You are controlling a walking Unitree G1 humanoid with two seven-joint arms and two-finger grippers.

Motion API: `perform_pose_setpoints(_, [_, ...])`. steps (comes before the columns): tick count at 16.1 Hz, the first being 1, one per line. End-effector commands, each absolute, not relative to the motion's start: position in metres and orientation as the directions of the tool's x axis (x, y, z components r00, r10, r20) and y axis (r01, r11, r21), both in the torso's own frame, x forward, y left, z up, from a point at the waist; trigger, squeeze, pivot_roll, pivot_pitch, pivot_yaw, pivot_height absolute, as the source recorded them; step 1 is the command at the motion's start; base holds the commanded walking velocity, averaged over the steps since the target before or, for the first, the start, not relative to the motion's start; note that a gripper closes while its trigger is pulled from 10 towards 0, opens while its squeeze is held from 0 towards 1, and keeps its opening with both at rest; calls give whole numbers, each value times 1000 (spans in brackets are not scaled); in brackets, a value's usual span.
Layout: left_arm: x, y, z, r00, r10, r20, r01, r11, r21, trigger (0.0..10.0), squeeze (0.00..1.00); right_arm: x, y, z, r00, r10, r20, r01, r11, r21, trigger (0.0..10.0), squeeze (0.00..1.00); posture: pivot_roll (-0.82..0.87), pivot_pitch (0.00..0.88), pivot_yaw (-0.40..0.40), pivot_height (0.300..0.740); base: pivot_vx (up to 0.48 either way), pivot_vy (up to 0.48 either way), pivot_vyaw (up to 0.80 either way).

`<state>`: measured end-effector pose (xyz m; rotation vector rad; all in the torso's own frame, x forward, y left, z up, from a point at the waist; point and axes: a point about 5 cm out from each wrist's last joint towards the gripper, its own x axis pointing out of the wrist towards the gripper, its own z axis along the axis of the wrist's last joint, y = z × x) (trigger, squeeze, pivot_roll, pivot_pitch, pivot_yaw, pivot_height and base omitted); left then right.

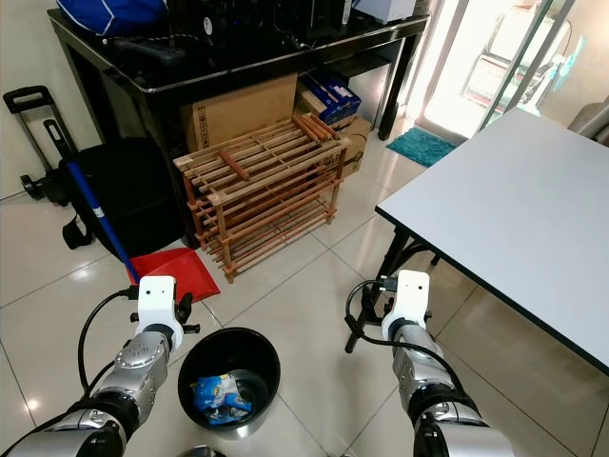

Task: Picking trash to rubbish bin

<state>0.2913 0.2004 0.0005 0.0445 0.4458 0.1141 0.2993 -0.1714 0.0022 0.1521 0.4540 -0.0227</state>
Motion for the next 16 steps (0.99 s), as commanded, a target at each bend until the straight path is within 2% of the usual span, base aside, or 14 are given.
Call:
perform_pose_setpoints(1, [293, 199, 1, 893, 110, -437, -98, 994, 51, 10000, 0, 301, -176, 4, 898, 8, -440, 69, 985, 160, 10000, 0, 49, 0, -82, 740, 0, 0, 0])
perform_pose_setpoints(9, [285, 192, -7, 888, 103, -448, -102, 994, 28, 10000, 0, 294, -175, -4, 883, 8, -469, 78, 983, 165, 10000, 0, 47, 2, -83, 740, 0, 0, 0])
perform_pose_setpoints(16, [284, 192, -8, 883, 112, -457, -96, 994, 57, 10000, 0, 296, -171, -3, 881, 26, -473, 63, 983, 172, 10000, 0, 46, 5, -91, 740, 0, 0, -784])
